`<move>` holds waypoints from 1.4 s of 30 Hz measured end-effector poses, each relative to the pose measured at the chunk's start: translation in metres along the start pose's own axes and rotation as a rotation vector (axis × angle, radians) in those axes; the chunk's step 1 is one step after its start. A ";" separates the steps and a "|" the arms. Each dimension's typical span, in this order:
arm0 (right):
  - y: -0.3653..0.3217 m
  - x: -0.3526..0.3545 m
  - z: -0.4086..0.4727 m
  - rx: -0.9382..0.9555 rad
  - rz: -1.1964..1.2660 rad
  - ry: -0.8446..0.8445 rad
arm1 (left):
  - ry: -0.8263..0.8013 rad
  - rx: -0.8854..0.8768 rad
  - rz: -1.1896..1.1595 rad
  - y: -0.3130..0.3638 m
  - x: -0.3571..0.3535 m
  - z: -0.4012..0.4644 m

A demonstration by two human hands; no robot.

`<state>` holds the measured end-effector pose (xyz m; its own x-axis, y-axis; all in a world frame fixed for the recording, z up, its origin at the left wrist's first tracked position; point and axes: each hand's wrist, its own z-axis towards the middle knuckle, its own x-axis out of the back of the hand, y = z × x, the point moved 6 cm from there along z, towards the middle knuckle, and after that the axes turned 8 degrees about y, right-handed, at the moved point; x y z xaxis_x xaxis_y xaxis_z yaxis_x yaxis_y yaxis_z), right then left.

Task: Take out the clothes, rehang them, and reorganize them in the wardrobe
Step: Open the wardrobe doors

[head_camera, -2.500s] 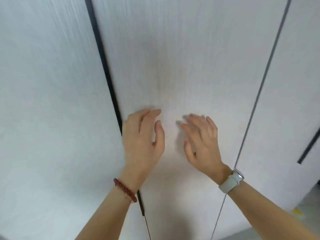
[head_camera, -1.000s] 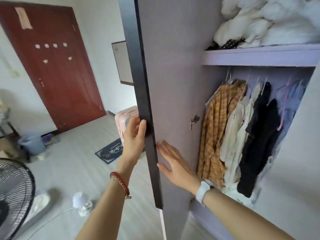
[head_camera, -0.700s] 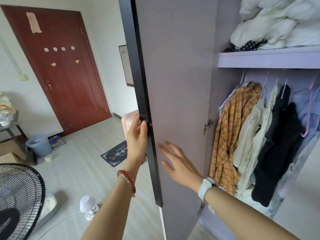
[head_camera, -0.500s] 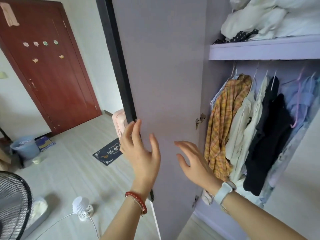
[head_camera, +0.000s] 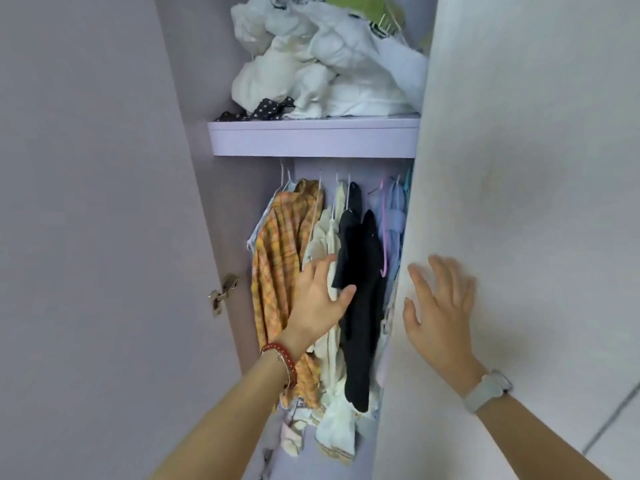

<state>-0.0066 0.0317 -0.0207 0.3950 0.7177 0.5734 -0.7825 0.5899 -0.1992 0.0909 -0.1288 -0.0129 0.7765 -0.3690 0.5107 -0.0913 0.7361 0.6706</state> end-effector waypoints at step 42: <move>0.063 0.264 -0.250 -0.764 -0.119 0.378 | -0.758 -1.115 -0.421 0.281 -0.116 -0.204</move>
<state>0.1685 0.3512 -0.0809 0.6939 0.6302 0.3485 -0.2410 0.6592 -0.7123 0.1029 0.2364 0.0065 0.0703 -0.6191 0.7822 0.8709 0.4204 0.2544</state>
